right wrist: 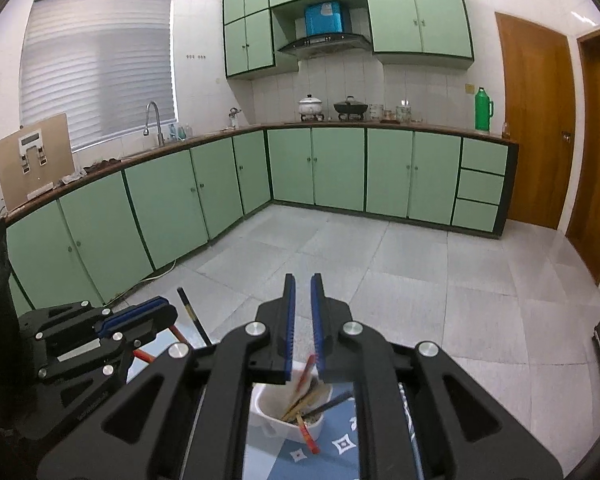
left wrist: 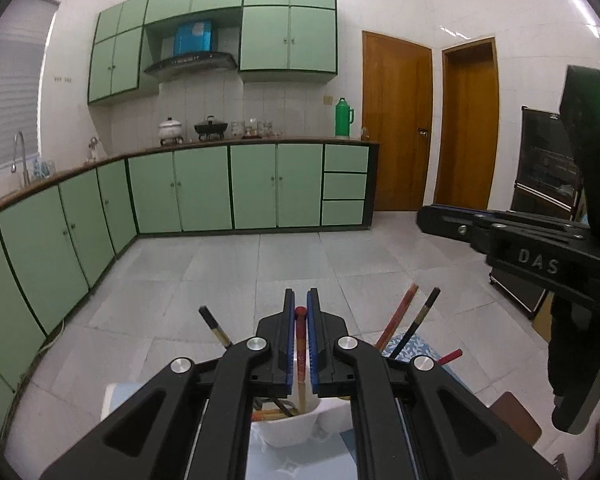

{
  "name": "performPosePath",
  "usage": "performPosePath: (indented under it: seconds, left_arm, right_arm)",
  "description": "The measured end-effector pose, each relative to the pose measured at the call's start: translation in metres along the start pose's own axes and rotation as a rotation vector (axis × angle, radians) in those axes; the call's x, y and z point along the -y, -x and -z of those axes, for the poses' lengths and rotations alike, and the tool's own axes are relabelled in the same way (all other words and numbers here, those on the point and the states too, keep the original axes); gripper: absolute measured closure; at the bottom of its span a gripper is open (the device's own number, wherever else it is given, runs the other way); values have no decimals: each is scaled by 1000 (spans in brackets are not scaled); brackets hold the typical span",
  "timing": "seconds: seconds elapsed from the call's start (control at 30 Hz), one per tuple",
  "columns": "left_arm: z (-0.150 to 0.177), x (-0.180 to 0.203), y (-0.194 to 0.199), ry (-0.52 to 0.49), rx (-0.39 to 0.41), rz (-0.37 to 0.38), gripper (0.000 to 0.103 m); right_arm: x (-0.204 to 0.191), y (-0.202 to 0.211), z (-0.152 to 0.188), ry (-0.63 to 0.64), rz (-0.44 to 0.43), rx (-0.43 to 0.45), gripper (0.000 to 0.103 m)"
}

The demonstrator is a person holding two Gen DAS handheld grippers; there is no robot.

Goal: Organize utensils

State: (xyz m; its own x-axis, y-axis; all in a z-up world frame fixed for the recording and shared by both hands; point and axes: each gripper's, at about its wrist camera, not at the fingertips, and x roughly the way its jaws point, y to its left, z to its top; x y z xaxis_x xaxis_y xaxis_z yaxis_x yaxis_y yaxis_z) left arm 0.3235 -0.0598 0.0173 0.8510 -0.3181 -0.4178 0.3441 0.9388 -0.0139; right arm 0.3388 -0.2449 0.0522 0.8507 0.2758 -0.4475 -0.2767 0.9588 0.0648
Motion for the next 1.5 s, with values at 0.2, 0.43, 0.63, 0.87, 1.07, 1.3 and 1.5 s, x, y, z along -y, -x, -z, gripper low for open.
performPosePath:
  seconds: [0.2,0.43,0.63,0.87,1.07,1.3,1.5]
  left_arm:
    - [-2,-5,27,16,33,-11,77]
    - [8,1,82,25,75,-20,37]
    - [26,10,119,44,75,-45,20]
    - [45,20,146,58,54,-77,10]
    - [64,31,165,49,30,-94,9]
    - [83,36,183,59,11,-91,8]
    - [91,37,198,75,7,-95,8]
  right_arm:
    - [6,30,2,-33,20,49,77]
    - [16,88,19,-77,66,95,45]
    - [12,130,52,-93,64,104,17]
    - [-6,168,99,-91,56,82,6]
    - [-29,185,128,-86,61,46,6]
    - [-52,200,145,-62,51,23,5]
    - [-64,207,152,-50,38,10,6]
